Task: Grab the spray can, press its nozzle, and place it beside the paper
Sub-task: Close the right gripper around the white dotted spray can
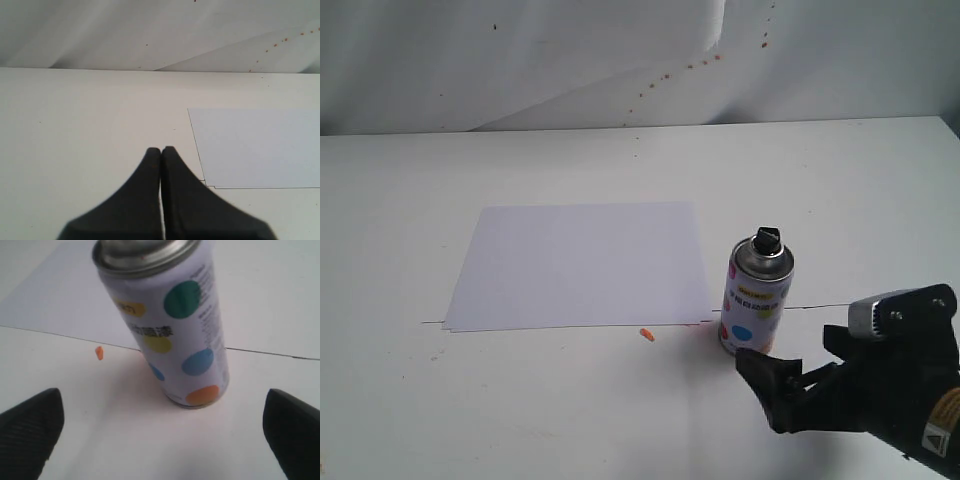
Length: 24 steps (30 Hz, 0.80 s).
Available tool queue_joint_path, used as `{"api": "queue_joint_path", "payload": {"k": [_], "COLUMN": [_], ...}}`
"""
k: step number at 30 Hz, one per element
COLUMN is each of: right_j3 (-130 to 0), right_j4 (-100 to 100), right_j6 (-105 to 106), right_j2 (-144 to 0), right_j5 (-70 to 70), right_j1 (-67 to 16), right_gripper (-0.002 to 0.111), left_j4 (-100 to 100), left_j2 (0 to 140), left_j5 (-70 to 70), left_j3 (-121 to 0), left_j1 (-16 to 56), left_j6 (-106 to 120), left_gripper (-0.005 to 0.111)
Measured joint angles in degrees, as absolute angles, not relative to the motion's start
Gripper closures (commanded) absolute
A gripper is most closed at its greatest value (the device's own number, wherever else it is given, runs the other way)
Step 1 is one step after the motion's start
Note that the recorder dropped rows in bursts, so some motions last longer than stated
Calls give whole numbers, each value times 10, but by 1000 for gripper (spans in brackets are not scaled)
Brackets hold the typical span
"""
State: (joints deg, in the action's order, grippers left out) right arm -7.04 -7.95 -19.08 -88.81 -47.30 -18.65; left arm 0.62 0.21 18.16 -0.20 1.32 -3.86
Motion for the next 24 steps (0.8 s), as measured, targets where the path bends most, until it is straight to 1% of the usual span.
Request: {"api": "queue_joint_path", "payload": {"k": [2,4,10,15,20,24], "right_j3": [-71,-78,-118,-142,-181,-186], "right_j4": [-89,-97,-110,-111,-111,-108], "right_j6": [-181,-174,-168,-167,-167,-167], "right_j2": [-919,-949,-994,-995,-995,-1002], "right_j5": [-520,-535,-536,-535,-487,-484], "right_j1": [-186,-186,-186,-186,-186,-177], "right_gripper": [3,3,3,3,3,3], "left_j4": [6,6,6,6,6,6], "left_j2": [2,2,2,2,2,2], "left_j5": [182,182,182,182,182,182], "left_j3": [-2,-2,-2,-2,-2,-2], "left_j1": [13,13,13,13,13,13], "left_j6": [-39,-39,-39,-39,-39,-39], "left_gripper": [107,107,107,107,107,107]}}
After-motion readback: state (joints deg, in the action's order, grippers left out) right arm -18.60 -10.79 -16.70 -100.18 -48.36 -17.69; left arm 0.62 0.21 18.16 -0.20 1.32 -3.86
